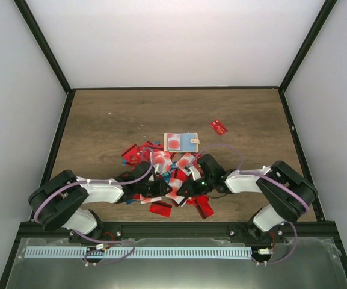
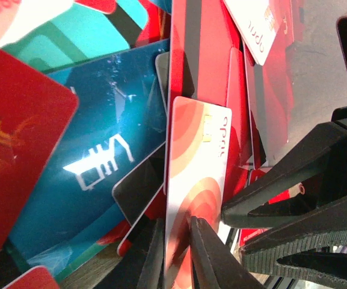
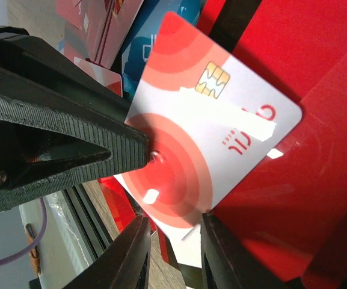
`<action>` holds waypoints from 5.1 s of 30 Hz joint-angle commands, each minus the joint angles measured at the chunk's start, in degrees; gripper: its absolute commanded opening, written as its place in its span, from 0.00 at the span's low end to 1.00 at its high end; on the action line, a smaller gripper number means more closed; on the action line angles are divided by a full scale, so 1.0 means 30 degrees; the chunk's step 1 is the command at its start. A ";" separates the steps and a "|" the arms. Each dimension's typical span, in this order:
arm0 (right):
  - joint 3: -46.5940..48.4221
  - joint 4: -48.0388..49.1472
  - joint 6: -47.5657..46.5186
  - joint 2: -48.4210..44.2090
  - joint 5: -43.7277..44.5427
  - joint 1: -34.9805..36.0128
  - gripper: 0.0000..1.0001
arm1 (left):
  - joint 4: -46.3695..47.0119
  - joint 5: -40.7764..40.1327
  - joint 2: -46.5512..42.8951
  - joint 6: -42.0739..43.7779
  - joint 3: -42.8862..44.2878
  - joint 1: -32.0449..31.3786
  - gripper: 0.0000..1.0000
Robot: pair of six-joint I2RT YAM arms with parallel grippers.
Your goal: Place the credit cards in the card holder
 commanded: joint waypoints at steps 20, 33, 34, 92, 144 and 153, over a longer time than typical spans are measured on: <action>0.3930 -0.5178 -0.2271 -0.2667 0.2764 -0.3348 0.38 | -0.6047 -0.3965 -0.2661 0.3011 0.4062 0.0926 0.04; 0.8252 -0.5379 -0.2916 0.1715 0.4267 -0.7469 0.47 | -0.3438 -0.1996 0.3637 0.3853 1.0127 0.3880 0.04; 0.8528 -0.5255 -0.2907 0.2095 0.4339 -0.7581 0.46 | -0.3375 -0.1819 0.4270 0.3858 1.0546 0.4077 0.04; 1.1829 -0.4246 -0.3261 0.7950 0.2825 -0.7976 0.41 | 0.0210 -0.0591 0.8956 0.1437 1.1859 0.6759 0.04; 1.2513 -0.4303 -0.3207 0.8838 0.1552 -0.7981 0.39 | 0.0141 0.2750 1.2227 0.0076 1.3528 0.6656 0.04; 1.2693 -0.4348 -0.3268 0.8875 0.1320 -0.7958 0.39 | -0.0416 0.3004 1.3018 0.0182 1.4555 0.6511 0.04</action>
